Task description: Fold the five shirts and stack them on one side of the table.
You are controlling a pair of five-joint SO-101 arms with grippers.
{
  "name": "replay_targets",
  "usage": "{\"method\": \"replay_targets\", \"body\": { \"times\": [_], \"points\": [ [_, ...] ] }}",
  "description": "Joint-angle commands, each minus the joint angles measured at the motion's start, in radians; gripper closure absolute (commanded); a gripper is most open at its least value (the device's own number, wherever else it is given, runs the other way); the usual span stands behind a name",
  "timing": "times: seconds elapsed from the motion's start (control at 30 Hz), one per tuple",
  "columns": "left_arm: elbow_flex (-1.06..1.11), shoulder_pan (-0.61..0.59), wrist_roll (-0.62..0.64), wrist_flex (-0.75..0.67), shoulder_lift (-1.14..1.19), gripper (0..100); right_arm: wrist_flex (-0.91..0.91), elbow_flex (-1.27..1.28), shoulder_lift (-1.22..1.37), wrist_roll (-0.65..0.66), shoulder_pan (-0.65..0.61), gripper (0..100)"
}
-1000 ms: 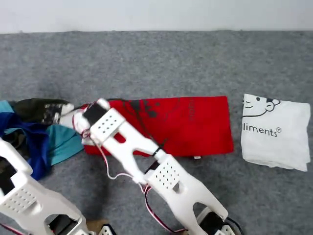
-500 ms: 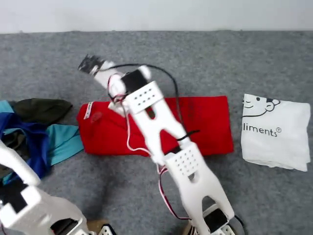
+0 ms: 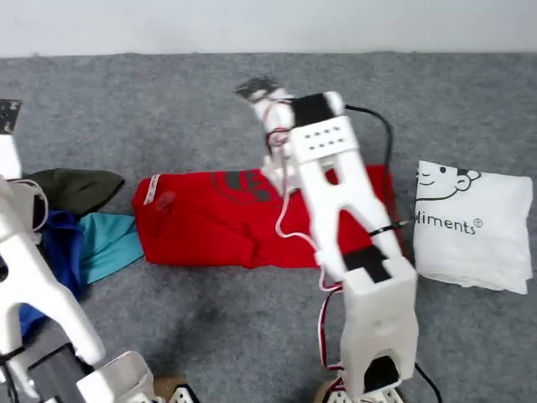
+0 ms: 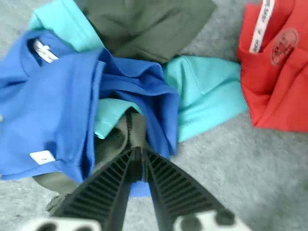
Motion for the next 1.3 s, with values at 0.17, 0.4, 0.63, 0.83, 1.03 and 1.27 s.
{"method": "replay_targets", "body": {
  "times": [0.17, 0.4, 0.63, 0.83, 1.03, 1.27],
  "points": [
    [0.002, 0.008, 0.008, 0.005, -0.041, 98, 0.012, -0.002, -0.004, -0.124, 0.216, 77.1],
    [0.002, 0.008, 0.008, 0.003, -0.040, 98, -0.028, -0.006, 0.159, -0.126, 0.334, 77.1],
    [0.002, 0.040, 0.008, 0.009, -0.040, 98, -0.054, -0.006, 0.213, -0.120, 0.403, 77.1],
    [0.002, 0.112, 0.008, 0.009, -0.040, 98, -0.105, -0.006, 0.289, -0.117, 0.415, 77.1],
    [0.002, 0.138, 0.008, 0.009, -0.040, 98, -0.128, -0.006, 0.378, -0.124, 0.410, 77.6],
    [0.002, 0.135, 0.008, 0.011, -0.040, 98, -0.096, -0.008, 0.332, -0.114, 0.401, 98.1]
  ]
}}
